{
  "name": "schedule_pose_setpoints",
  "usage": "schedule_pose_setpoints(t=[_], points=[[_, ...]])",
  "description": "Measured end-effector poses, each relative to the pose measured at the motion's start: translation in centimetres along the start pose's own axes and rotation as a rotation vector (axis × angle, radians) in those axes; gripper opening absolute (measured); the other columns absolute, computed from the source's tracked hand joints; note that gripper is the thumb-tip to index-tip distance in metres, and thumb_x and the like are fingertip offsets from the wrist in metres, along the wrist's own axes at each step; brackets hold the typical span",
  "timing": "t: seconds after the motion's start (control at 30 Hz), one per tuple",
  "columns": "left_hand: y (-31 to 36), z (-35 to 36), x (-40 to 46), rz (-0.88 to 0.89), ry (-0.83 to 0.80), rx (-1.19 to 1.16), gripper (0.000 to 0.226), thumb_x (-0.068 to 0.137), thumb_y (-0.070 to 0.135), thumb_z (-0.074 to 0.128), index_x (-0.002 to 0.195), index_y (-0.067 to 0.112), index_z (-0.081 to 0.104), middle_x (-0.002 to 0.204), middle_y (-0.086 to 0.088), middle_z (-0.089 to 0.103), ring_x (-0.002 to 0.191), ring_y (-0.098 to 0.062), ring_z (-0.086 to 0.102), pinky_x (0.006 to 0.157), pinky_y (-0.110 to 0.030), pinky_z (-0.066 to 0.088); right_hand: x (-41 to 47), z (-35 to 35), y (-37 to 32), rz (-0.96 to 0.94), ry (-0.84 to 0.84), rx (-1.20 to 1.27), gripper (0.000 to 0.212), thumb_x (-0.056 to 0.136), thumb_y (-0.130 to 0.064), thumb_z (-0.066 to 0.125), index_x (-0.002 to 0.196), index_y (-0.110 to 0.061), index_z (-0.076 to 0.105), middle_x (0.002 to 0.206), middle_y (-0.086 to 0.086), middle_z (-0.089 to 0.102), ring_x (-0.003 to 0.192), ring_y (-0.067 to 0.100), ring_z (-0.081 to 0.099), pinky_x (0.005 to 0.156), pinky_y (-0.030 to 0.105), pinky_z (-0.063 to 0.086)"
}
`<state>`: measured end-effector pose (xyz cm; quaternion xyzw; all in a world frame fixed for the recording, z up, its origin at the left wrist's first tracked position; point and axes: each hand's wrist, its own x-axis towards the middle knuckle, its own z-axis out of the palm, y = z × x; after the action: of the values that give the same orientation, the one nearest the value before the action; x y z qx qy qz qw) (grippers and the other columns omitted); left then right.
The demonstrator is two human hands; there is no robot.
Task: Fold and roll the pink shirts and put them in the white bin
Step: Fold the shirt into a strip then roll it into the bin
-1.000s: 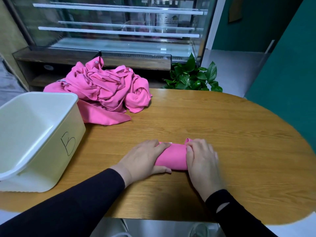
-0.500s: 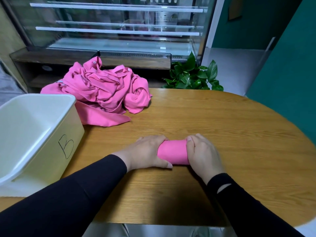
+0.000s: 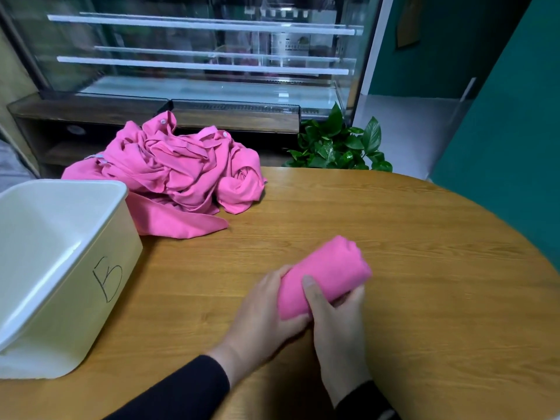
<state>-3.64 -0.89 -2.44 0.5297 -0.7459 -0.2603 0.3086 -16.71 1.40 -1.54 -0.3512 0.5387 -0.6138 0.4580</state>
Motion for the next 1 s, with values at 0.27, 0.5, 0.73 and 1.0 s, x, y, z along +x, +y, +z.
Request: schedule_pose_setpoints(t=[0.27,0.5,0.73,1.0], points=[[1.1,0.5,-1.4,0.089,-0.195,-0.007,0.073,0.081,0.061,0.066,0.131,0.058,0.012,0.135,0.046,0.011,0.129,0.018,0.022,0.111,-0.009,0.019,2.1,-2.8,-1.8,0.065,-0.220,0.302,0.074,0.064,-0.003,0.084,0.131,0.000,0.053,0.105,0.026,0.073,0.090,0.036,0.073,0.073,0.039,0.061],[1.5,-1.8,2.7,-0.099,0.133,-0.559,0.057,0.081,0.049,0.065,0.134,0.046,0.044,0.134,0.021,0.055,0.112,-0.007,0.060,0.096,-0.022,0.048,2.9,-5.1,-3.9,0.254,-0.641,0.291,0.073,0.047,-0.031,0.099,0.106,0.003,0.072,0.094,0.039,0.067,0.077,0.045,0.071,0.069,0.050,0.061],[2.8,-4.6,4.5,-0.055,-0.045,-0.499,0.003,0.089,0.019,0.074,0.087,0.020,0.073,0.074,-0.003,0.067,0.067,-0.010,0.054,0.065,-0.025,0.042,3.6,-5.3,-4.0,0.356,-0.859,0.443,0.056,0.085,-0.026,0.077,0.124,0.011,0.060,0.114,0.040,0.063,0.099,0.044,0.069,0.089,0.050,0.057],[2.2,-4.8,4.2,-0.176,0.127,-0.776,0.008,0.083,0.012,0.076,0.075,0.016,0.078,0.076,-0.002,0.071,0.074,-0.009,0.061,0.074,-0.020,0.046,4.4,-6.0,-2.7,0.421,-1.038,0.522,0.077,0.096,-0.034,0.063,0.147,0.013,0.031,0.129,0.041,0.053,0.110,0.043,0.065,0.098,0.051,0.052]])
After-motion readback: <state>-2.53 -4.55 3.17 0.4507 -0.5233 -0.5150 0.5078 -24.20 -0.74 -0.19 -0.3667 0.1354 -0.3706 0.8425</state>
